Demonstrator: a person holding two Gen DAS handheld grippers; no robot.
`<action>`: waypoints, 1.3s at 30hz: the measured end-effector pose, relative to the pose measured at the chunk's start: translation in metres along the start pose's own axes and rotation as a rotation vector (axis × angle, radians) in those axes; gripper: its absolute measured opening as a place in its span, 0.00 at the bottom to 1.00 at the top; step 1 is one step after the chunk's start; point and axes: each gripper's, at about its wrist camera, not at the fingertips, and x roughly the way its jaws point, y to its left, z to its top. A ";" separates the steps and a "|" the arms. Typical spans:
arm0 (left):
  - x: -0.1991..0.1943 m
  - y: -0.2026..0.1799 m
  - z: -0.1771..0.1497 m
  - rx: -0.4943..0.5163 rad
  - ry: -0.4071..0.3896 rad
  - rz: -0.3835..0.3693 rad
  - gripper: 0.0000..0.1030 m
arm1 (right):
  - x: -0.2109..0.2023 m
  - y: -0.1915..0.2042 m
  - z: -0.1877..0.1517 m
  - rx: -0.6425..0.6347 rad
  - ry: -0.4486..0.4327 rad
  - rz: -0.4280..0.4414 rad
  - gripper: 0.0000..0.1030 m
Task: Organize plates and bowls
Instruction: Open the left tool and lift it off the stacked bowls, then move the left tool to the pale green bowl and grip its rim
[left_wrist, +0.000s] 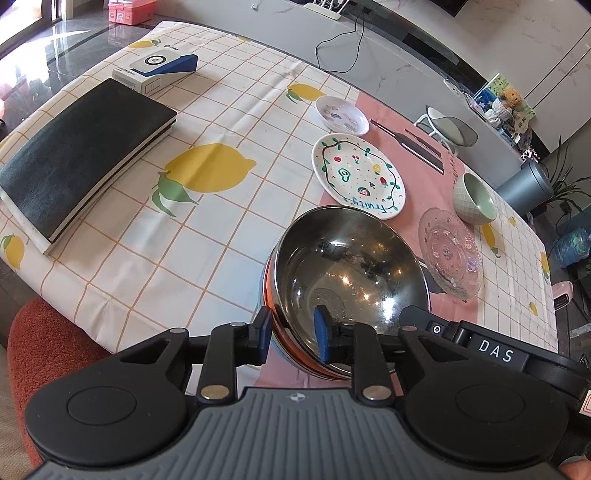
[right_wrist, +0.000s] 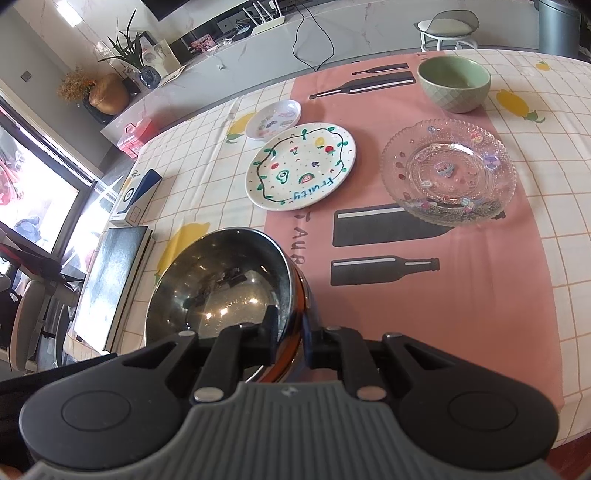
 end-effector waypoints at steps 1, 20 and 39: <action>-0.001 0.000 0.000 0.002 -0.004 0.000 0.28 | 0.000 0.000 0.000 -0.002 0.000 0.000 0.11; -0.030 -0.039 0.005 0.110 -0.133 -0.049 0.40 | -0.038 -0.016 0.001 0.025 -0.088 0.028 0.28; 0.001 -0.155 0.005 0.316 -0.110 -0.157 0.43 | -0.066 -0.100 0.019 0.154 -0.189 -0.024 0.40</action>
